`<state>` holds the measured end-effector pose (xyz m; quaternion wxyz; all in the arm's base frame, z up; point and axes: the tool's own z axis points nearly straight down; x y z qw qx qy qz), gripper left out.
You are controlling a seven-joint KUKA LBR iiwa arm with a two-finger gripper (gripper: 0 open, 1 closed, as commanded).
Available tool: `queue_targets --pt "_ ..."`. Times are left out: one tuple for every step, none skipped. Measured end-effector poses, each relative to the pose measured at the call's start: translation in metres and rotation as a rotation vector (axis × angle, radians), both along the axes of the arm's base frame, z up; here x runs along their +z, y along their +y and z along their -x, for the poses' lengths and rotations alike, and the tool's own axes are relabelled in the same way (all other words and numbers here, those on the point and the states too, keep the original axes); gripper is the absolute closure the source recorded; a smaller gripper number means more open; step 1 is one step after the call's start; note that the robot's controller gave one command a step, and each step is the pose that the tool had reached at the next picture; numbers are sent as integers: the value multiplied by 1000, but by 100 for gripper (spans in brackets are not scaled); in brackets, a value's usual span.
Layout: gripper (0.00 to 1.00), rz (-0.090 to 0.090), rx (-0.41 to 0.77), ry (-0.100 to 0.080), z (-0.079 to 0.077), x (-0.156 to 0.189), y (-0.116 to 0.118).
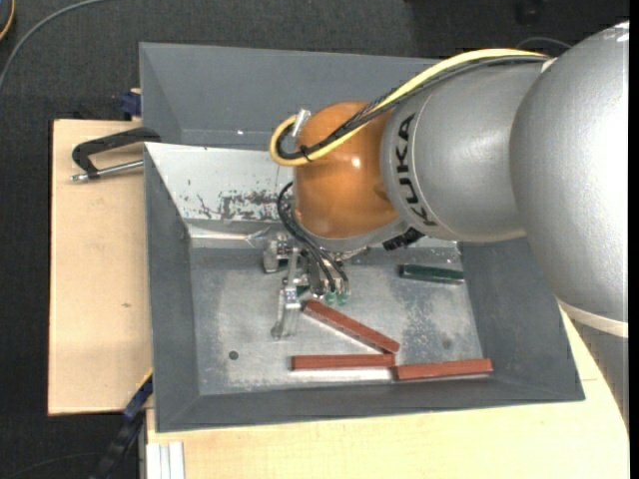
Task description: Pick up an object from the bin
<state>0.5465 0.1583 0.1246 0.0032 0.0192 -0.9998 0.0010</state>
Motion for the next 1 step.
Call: queue_targets --pt "0 -3 192 -9 16 -54 -73"
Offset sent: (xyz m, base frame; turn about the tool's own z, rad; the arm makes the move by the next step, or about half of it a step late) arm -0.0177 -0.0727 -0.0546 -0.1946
